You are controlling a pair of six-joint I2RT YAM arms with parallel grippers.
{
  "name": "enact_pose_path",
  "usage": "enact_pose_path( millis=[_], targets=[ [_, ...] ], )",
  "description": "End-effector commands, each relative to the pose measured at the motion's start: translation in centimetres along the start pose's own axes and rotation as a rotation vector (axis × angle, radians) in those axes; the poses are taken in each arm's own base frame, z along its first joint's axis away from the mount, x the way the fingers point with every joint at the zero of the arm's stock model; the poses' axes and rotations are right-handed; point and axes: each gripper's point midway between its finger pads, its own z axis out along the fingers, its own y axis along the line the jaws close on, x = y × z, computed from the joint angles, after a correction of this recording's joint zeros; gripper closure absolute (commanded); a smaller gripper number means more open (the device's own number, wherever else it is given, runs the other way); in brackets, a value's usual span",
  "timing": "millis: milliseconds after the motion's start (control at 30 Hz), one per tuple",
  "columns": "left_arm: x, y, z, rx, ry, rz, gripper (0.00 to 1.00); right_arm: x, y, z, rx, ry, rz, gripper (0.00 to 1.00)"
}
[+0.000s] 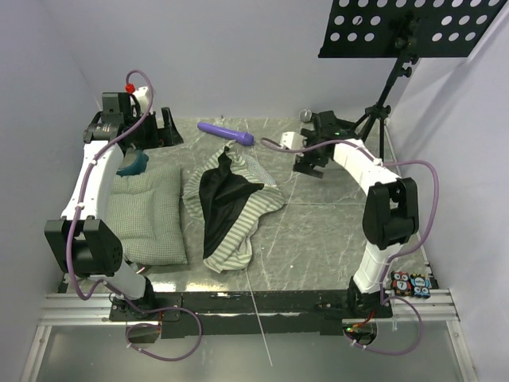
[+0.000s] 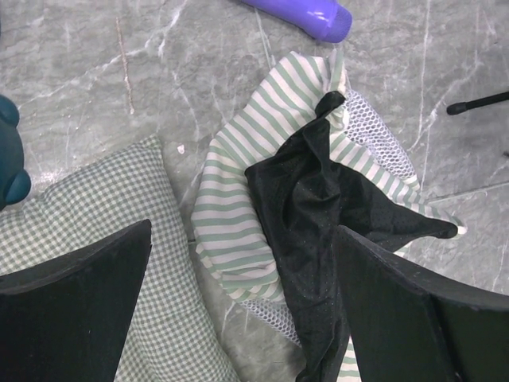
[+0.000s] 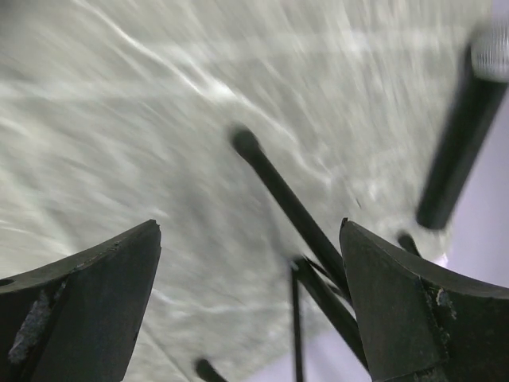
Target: Set up the pet tent
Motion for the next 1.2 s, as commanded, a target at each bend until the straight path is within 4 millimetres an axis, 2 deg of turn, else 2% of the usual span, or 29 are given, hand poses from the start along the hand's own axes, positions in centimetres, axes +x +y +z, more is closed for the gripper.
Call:
enact_pose_path(
  millis=[0,100,167,267,333,433,500,533,633,700,800,1000,1100,1167],
  targets=[
    [-1.5,-1.3,-1.1,0.070,-0.060,0.051,0.00,-7.2,1.6,-5.0,-0.026,-0.181,0.084,0.00],
    [-0.5,-2.3,-1.2,0.149,-0.028,0.088,0.00,-11.3,3.5,-7.1,-0.108,-0.291,0.147,0.00],
    [0.2,-2.8,-1.3,0.188,-0.009,0.099,0.00,-14.7,5.5,-8.7,-0.195,-0.370,0.166,0.00],
    [0.8,-3.4,-1.7,0.249,0.003,0.070,0.00,-19.2,9.1,-10.7,-0.328,-0.468,0.126,0.00],
    [1.1,-3.5,-2.0,0.281,0.002,0.014,0.00,-21.7,12.5,-11.4,-0.396,-0.509,0.038,0.00],
    [1.9,-2.7,-2.4,0.313,0.006,-0.065,0.00,-23.7,17.9,-11.3,-0.486,-0.510,-0.122,0.00],
    [2.2,-1.8,-2.6,0.283,0.000,-0.082,0.00,-24.5,20.6,-10.6,-0.511,-0.500,-0.197,0.00],
    [2.4,-1.6,-2.7,0.273,-0.004,-0.081,0.00,-25.1,21.8,-10.2,-0.518,-0.506,-0.227,0.00],
    [3.0,-1.3,-2.9,0.261,-0.003,-0.094,0.00,-27.2,23.7,-8.7,-0.485,-0.526,-0.298,0.00],
    [3.4,-1.0,-3.0,0.256,-0.003,-0.105,0.00,-28.6,24.3,-8.0,-0.484,-0.534,-0.299,0.00],
    [3.9,-0.4,-3.2,0.246,-0.001,-0.125,0.00,-30.9,24.1,-7.0,-0.450,-0.568,-0.279,0.00],
    [4.1,0.1,-3.5,0.234,-0.011,-0.133,0.00,-36.8,21.0,-4.5,-0.350,-0.615,-0.066,0.00],
    [3.9,0.7,-3.3,0.204,-0.016,-0.137,0.00,-38.1,19.6,-1.8,-0.281,-0.578,0.018,0.00],
    [4.0,1.5,-3.1,0.176,-0.010,-0.144,0.00,-38.1,19.4,0.4,-0.253,-0.543,0.024,0.00]
  ],
)
